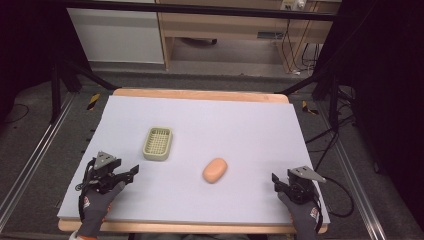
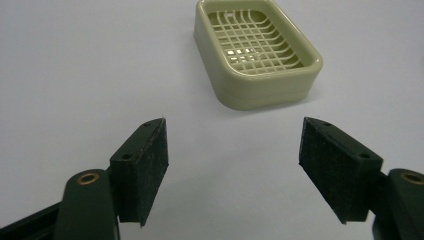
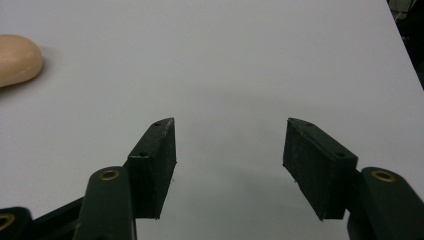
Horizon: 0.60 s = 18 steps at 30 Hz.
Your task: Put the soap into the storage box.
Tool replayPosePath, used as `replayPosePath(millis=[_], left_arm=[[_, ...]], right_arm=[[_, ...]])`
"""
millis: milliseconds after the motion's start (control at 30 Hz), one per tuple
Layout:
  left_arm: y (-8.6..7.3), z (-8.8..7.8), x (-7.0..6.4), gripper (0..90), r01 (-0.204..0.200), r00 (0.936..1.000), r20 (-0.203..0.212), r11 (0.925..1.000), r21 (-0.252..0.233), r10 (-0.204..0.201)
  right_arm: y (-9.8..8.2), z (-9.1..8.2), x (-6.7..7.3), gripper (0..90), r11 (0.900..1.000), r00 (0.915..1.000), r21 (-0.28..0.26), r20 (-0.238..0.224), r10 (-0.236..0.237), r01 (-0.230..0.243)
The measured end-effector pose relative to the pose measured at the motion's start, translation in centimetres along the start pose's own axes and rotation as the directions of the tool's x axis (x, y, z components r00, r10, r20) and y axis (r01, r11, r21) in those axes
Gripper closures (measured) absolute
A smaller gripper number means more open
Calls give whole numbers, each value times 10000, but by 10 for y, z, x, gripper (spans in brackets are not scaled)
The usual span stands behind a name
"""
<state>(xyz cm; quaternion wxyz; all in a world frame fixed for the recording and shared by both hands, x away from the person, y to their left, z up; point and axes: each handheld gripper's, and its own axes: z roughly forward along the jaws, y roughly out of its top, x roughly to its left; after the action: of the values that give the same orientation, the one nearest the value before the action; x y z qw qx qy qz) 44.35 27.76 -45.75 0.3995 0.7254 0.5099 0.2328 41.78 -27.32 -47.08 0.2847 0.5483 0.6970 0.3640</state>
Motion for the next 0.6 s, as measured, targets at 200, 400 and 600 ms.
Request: replayPosePath(millis=[200, 400, 600], left_arm=[[1, 0, -5, 267, -45, 9999, 99, 10000, 33, 45], [2, 1, -8, 270, -152, 9995, 276, 9998, 92, 149], [3, 0, -11, 272, -153, 9992, 355, 9999, -26, 154]], right_arm=[[-1, 1, 3, 367, 10000, 9998, 45, -214, -11, 12], [-1, 1, 3, 360, 10000, 9998, 49, -221, -14, 15], [-1, 2, 4, 352, 10000, 9997, 85, -240, -35, 37]])
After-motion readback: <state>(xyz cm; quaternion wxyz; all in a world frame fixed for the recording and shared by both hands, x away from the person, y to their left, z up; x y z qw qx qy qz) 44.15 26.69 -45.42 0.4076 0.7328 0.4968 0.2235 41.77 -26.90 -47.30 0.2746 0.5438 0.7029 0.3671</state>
